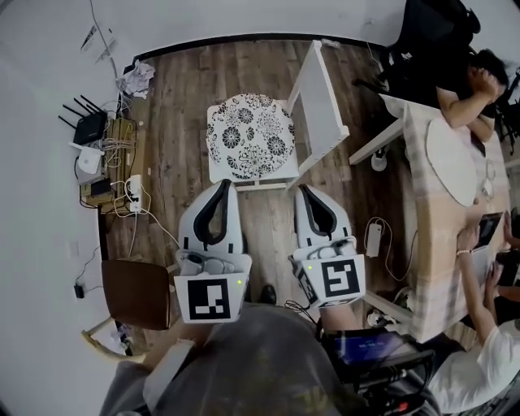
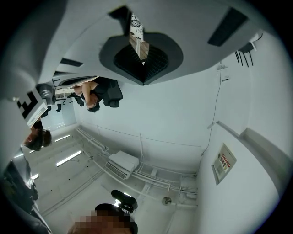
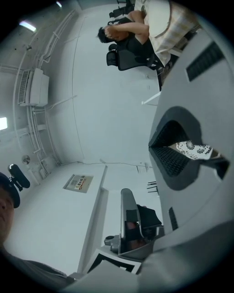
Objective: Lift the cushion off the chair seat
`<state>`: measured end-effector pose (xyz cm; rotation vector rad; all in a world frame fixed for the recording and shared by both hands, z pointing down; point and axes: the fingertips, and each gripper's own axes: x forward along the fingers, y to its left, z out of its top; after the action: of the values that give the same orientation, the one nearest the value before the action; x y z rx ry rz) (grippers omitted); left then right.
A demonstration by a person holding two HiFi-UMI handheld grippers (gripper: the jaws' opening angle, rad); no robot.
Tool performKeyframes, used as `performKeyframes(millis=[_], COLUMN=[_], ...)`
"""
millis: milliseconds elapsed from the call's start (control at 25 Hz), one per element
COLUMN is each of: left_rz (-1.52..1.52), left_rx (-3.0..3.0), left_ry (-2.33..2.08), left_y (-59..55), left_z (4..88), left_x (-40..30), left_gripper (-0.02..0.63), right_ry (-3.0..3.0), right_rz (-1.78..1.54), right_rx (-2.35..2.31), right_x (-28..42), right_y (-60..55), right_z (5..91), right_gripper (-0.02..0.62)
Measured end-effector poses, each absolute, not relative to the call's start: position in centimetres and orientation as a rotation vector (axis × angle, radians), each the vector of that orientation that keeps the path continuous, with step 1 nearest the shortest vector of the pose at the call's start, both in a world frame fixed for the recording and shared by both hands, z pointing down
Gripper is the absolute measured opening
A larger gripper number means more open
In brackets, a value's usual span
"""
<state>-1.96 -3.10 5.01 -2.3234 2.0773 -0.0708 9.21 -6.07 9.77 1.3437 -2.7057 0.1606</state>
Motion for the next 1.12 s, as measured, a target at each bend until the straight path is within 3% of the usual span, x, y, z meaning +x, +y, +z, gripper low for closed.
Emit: performKeyframes(millis=[600, 1120], left_rz=[-0.109, -0.146], left_rx=[-2.409, -2.447], left_ry=[2.064, 2.052], left_y=[-12.1, -15.1], left_z=[7.1, 8.1], left_x=[-9.3, -9.0], left_gripper=[0.006, 0.006], right_ry=[-2.691, -2.687], right_rz=[0.099, 0.113], right_rx=[1.312, 1.370], right_x=[0.6, 1.2], right_y=[-16.6, -19.9], right_z=[9.1, 9.9], right_gripper=[0.008, 0.008])
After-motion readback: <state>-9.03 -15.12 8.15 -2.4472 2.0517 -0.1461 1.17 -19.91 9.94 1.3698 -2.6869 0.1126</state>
